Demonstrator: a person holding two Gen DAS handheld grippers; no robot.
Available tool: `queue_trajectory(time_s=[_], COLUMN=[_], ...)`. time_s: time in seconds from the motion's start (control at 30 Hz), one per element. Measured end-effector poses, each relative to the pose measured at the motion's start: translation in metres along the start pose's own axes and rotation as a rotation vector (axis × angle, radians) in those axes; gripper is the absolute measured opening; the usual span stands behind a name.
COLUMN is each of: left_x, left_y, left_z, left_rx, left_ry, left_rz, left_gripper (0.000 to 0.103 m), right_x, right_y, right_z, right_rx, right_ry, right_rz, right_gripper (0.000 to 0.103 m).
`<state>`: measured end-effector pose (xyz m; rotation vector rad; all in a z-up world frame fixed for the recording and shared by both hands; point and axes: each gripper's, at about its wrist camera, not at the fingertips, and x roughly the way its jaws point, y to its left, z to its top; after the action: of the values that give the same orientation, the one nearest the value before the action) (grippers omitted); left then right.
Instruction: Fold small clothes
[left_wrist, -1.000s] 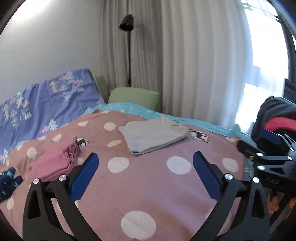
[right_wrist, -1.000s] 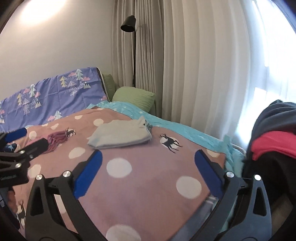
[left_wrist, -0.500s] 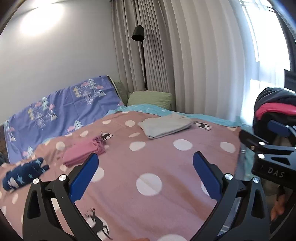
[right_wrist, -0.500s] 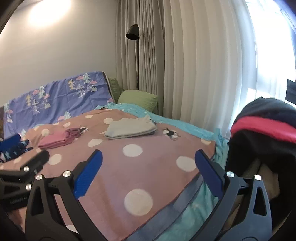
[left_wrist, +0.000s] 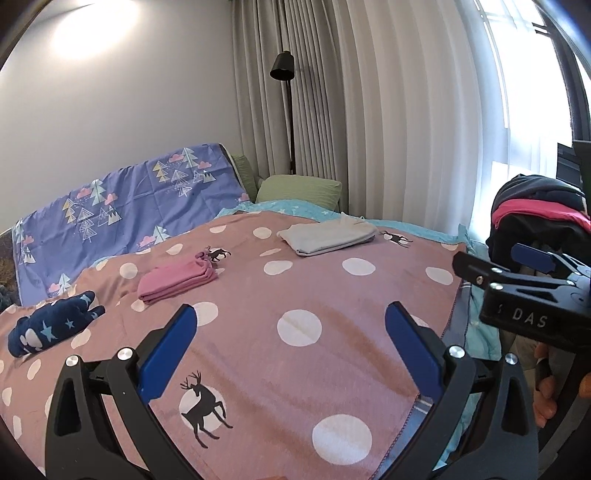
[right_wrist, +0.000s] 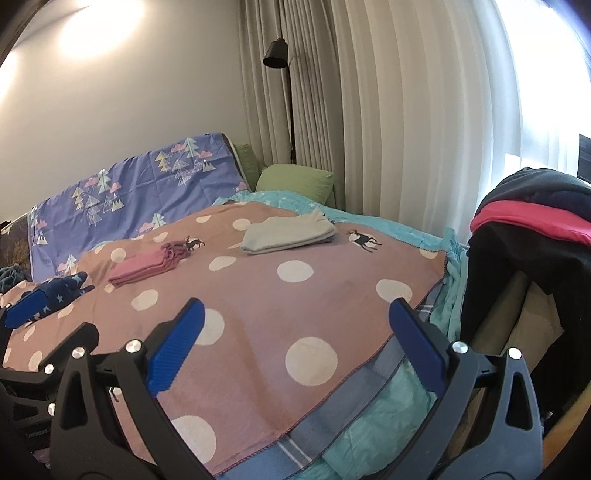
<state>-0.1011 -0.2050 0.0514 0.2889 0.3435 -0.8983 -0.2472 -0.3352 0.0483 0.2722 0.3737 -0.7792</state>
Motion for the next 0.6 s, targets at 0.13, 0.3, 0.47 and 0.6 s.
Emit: queue_trajectory(time_s=[0.13,0.3,0.47,0.6], left_x=[-0.0022,-0.0021,-0.0014,-0.0015], left_y=[-0.0023,0.0001,0.0020,0.0027], left_z=[-0.0019,-0.0050,-0.0065,-0.0069], left_rx=[-0.001,-0.023,-0.031,-0.031], left_ry=[0.011,0.021,0.027,0.029], left_rz=[-0.005,-0.004,0.006,0.009], left_gripper=[0.102,0.102,0.102,0.102], right_x=[-0.0043,-0.0065,-0.0052,-0.0037], right_y=[0.0036,0.0032,0.0038,0.0044], right_z=[-0.0005,-0.0014,-0.0030,-0.0028], right_rx=[-0.021,-0.039,-0.043,-0.046], right_ry=[-0.009,-0.019,-0.007,-0.001], right_rz=[-0.007,-0.022,-0.019,-0.012], right_gripper=[0.101,0.101,0.101,0.101])
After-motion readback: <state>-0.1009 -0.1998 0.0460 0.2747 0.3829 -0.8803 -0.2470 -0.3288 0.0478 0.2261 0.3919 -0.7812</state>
